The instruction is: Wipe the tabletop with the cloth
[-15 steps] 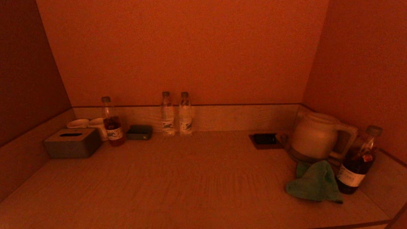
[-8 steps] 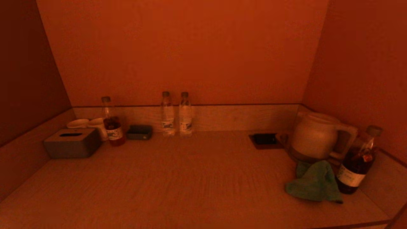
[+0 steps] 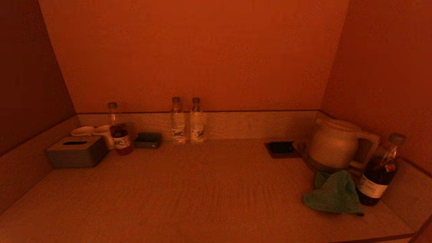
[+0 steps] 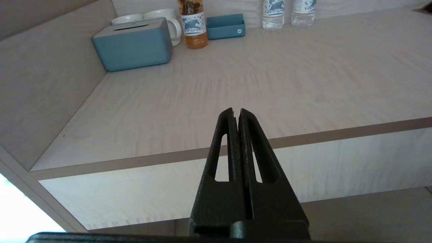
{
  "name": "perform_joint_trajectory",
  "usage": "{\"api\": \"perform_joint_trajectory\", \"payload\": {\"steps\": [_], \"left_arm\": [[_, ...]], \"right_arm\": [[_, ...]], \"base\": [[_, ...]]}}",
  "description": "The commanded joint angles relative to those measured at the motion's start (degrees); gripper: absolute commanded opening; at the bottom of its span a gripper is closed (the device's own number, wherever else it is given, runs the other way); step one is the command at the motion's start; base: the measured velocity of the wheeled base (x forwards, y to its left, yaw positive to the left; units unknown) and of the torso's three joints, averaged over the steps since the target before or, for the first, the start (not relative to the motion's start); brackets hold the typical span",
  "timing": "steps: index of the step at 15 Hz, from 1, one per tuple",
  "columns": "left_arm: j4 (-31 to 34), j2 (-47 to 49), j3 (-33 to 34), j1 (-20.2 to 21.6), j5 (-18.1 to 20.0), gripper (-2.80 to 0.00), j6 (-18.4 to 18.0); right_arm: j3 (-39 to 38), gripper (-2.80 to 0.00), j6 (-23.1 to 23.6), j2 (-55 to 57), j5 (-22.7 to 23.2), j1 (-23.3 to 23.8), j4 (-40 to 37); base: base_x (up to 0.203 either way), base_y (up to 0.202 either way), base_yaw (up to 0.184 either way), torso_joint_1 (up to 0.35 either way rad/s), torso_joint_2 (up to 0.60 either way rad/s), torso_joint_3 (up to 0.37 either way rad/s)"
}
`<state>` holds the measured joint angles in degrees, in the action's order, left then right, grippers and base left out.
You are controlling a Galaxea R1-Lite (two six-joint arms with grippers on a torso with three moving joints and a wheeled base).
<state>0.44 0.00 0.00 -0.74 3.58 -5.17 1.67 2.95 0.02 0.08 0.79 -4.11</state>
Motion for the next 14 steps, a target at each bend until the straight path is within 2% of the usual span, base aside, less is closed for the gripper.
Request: {"api": "perform_joint_trajectory", "payload": {"steps": [1,14], "left_arm": [[0.0,0.0,0.0,0.0,0.0,-2.80,0.0],[0.0,0.0,0.0,0.0,0.0,-2.80,0.0]], "right_arm": [[0.0,-2.80,0.1,0.0,0.0,0.0,0.0],[-0.1,-2.80,0.3,0.1,0.0,0.0,0.1]], "base": [[0.000,0.000,0.000,0.000,0.00,0.000],[0.000,0.000,0.000,0.000,0.00,0.000]]}}
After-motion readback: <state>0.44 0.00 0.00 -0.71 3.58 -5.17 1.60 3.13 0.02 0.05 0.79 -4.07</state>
